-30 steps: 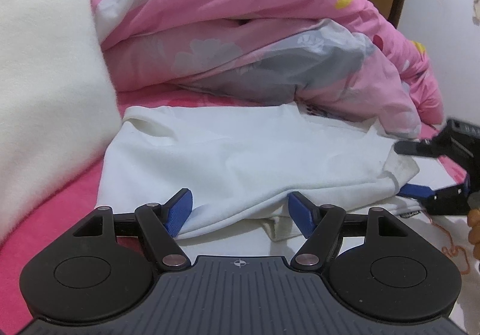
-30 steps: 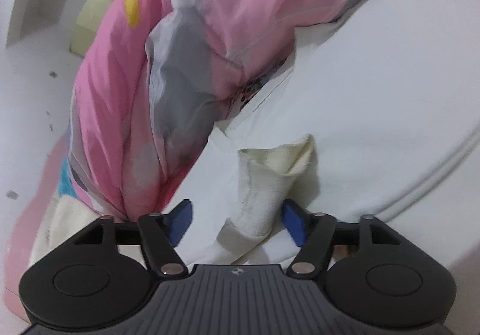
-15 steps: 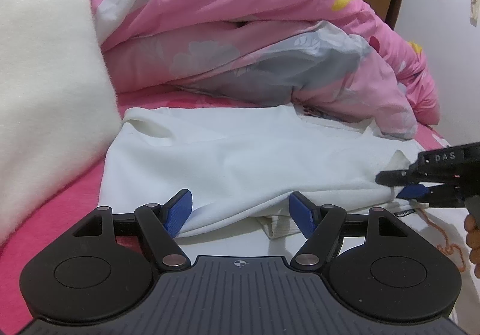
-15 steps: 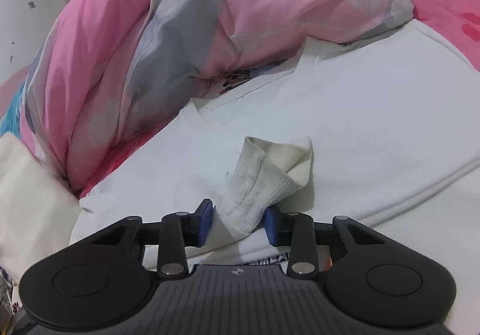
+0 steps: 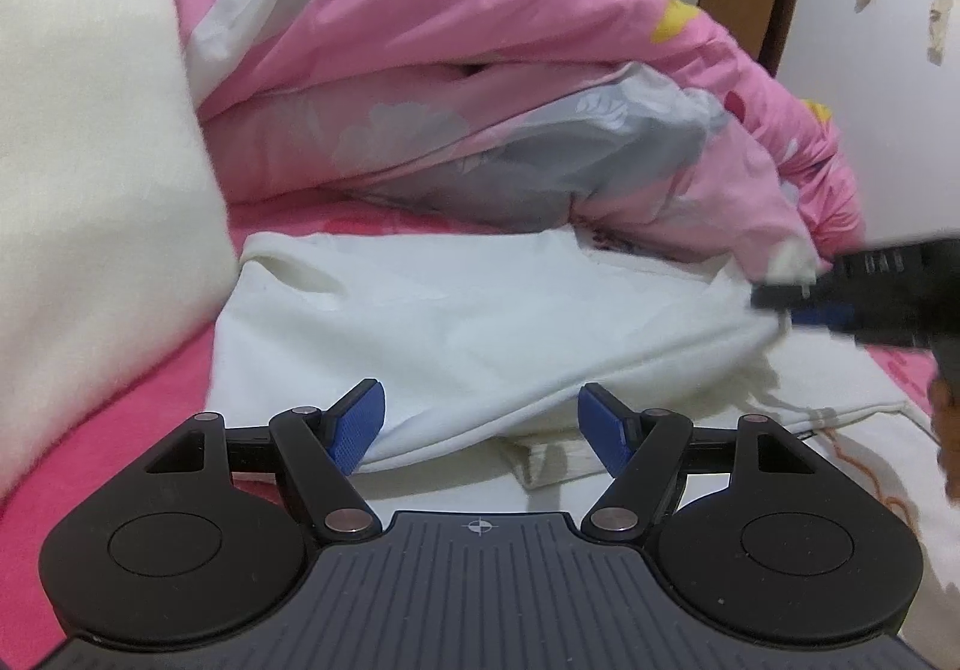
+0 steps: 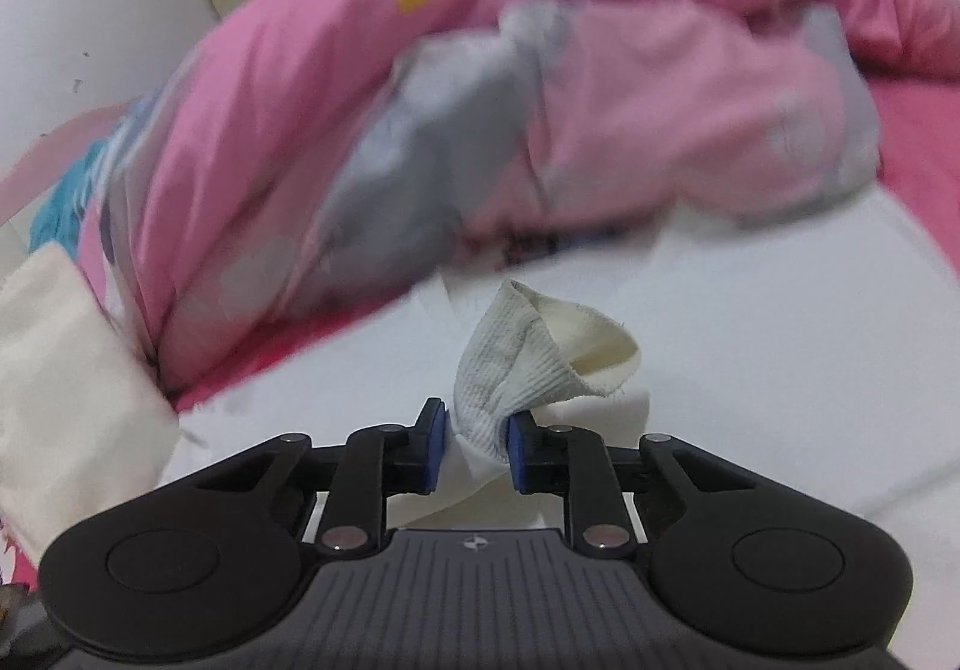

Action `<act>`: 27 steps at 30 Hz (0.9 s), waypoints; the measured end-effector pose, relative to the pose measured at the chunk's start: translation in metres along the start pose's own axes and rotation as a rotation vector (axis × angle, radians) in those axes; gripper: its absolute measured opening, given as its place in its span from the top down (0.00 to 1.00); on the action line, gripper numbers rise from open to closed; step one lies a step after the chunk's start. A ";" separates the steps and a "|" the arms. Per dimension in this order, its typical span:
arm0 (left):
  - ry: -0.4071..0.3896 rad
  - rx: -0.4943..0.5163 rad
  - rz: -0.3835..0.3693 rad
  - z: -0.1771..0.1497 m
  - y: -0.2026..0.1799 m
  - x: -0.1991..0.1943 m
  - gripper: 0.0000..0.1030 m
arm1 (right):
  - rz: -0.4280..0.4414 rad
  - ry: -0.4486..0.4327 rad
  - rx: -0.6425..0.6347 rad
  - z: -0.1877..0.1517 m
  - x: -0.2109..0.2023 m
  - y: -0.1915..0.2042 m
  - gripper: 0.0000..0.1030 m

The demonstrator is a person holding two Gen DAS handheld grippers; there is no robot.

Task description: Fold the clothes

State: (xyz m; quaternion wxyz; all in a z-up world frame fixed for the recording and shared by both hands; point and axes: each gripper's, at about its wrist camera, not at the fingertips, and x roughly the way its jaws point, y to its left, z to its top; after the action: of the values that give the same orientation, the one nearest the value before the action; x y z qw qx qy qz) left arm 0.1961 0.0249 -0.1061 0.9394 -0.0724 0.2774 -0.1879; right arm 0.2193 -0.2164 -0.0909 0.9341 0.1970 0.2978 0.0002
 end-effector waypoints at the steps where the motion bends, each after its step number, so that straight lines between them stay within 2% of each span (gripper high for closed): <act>1: -0.004 0.003 -0.007 0.000 -0.001 -0.001 0.31 | -0.001 -0.022 -0.011 0.006 -0.002 0.001 0.79; 7: -0.002 0.023 -0.035 -0.002 -0.007 -0.002 0.31 | -0.046 -0.152 -0.025 0.043 -0.021 -0.016 0.79; 11: 0.007 0.036 -0.036 -0.003 -0.012 -0.001 0.31 | -0.074 -0.191 0.014 0.051 -0.031 -0.047 0.79; 21: 0.024 0.029 -0.084 -0.006 -0.019 0.000 0.31 | -0.089 -0.182 0.095 0.049 -0.042 -0.111 0.80; 27: 0.046 0.035 -0.096 -0.008 -0.024 0.005 0.30 | -0.109 -0.118 0.131 0.028 -0.037 -0.138 0.79</act>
State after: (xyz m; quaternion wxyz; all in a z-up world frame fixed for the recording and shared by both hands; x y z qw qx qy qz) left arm 0.1878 0.0010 -0.1096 0.9238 -0.0649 0.2916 -0.2394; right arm 0.1881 -0.3586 -0.0999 0.9337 0.2409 0.2518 -0.0816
